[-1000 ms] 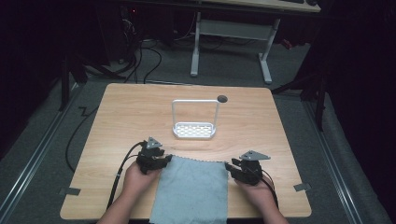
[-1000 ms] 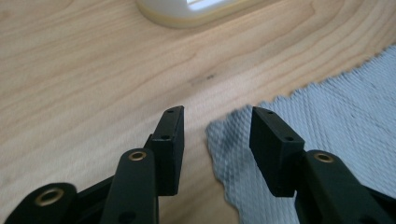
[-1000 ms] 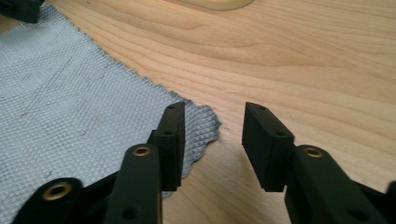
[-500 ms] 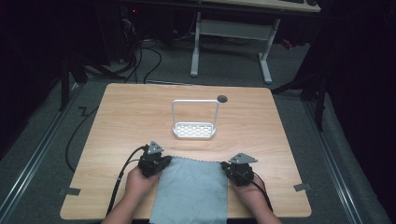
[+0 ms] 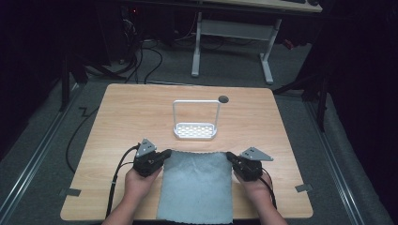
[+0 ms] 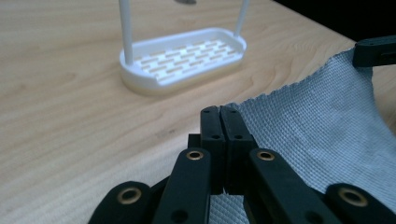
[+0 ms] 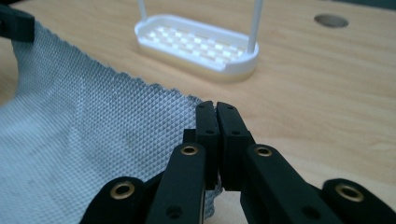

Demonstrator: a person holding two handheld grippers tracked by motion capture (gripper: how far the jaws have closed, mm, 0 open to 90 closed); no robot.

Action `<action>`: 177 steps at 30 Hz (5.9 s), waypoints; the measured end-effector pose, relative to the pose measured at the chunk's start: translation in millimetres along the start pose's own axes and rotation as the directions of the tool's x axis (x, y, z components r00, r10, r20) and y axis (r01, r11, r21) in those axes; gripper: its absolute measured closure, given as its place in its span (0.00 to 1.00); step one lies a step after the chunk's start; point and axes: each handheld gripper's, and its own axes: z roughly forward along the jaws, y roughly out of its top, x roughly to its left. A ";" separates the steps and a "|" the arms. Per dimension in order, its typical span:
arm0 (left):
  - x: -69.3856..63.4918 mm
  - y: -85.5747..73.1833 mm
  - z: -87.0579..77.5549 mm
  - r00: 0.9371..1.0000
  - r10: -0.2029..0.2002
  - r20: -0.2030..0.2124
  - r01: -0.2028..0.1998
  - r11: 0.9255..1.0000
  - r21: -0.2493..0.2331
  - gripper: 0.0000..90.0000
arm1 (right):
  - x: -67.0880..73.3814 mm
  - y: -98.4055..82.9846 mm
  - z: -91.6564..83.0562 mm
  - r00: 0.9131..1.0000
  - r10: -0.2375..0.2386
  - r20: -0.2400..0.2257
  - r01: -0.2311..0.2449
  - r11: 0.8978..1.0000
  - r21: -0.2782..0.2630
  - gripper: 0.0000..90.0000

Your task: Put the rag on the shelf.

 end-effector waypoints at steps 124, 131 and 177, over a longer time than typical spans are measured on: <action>103.2 137.9 83.5 0.992 0.073 -0.102 -0.073 0.997 0.009 1.00 | -85.4 156.3 103.3 0.994 -0.037 0.102 0.044 0.997 -0.065 0.99; 106.9 116.8 85.3 0.998 0.016 -0.063 -0.016 1.000 0.010 1.00 | -83.7 132.7 108.1 0.998 0.023 0.066 -0.019 0.998 -0.066 0.99; 123.7 97.0 38.4 0.983 -0.079 -0.164 0.069 0.995 -0.067 0.57 | -102.1 109.9 86.6 0.991 0.066 0.113 -0.060 0.997 -0.058 0.54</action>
